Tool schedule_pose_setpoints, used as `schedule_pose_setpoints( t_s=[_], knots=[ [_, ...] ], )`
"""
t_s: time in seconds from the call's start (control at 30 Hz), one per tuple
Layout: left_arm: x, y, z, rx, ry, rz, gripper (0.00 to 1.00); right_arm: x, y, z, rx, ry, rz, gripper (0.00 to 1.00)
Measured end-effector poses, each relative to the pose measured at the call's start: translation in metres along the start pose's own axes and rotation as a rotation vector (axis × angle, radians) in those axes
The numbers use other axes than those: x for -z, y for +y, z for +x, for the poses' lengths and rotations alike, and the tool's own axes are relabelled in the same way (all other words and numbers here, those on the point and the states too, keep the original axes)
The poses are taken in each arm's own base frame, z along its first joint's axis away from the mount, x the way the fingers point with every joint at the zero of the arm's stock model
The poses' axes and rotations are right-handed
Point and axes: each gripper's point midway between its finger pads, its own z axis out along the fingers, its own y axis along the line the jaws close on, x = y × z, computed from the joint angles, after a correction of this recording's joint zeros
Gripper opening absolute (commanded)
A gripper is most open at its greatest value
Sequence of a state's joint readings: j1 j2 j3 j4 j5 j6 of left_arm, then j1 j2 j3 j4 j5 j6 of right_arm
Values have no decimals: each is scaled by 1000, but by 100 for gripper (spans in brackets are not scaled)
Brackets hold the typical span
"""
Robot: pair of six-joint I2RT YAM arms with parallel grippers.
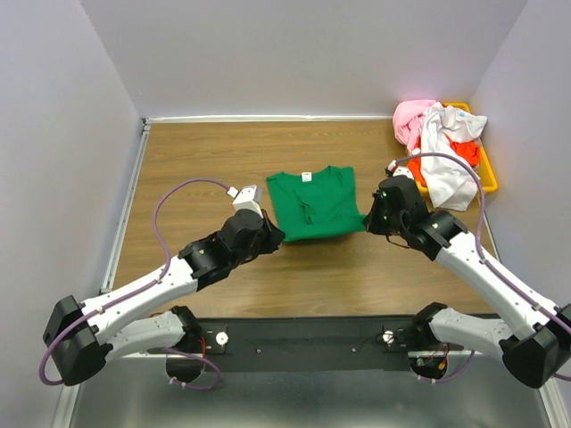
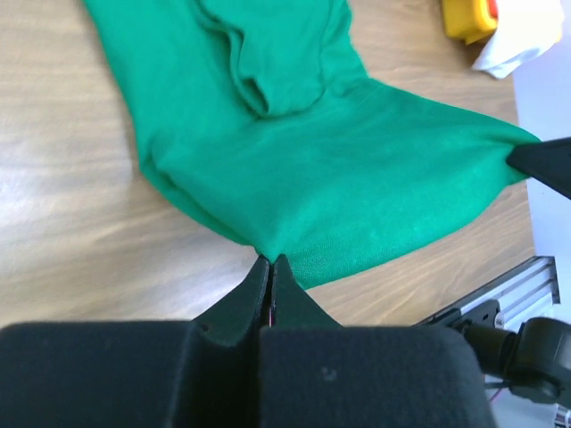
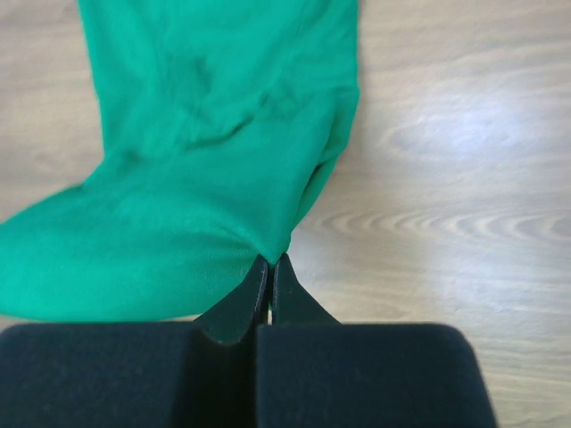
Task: Fold and stack the t-shirts
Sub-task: Fold the tshirt
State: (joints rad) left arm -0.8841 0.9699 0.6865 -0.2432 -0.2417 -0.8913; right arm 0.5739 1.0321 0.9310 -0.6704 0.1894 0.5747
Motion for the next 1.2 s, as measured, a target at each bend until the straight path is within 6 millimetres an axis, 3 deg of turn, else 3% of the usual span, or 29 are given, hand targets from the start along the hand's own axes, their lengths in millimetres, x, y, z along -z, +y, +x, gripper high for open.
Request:
schedule_pose_setpoints(
  t_s=[0.33, 0.7, 0.87, 1.2],
  knots=[
    [-48, -8, -15, -70, -25, -29, 0, -39, -11, -29, 69, -44, 162, 0],
    [-69, 8, -64, -58, -141, -23, 0, -65, 1, -90, 100, -129, 188, 0],
    [-91, 23, -65, -72, -119, -25, 0, -82, 0, -108, 113, -137, 204, 1],
    [-129, 50, -85, -66, -116, -23, 0, -147, -1, -131, 150, -97, 223, 0]
  ],
)
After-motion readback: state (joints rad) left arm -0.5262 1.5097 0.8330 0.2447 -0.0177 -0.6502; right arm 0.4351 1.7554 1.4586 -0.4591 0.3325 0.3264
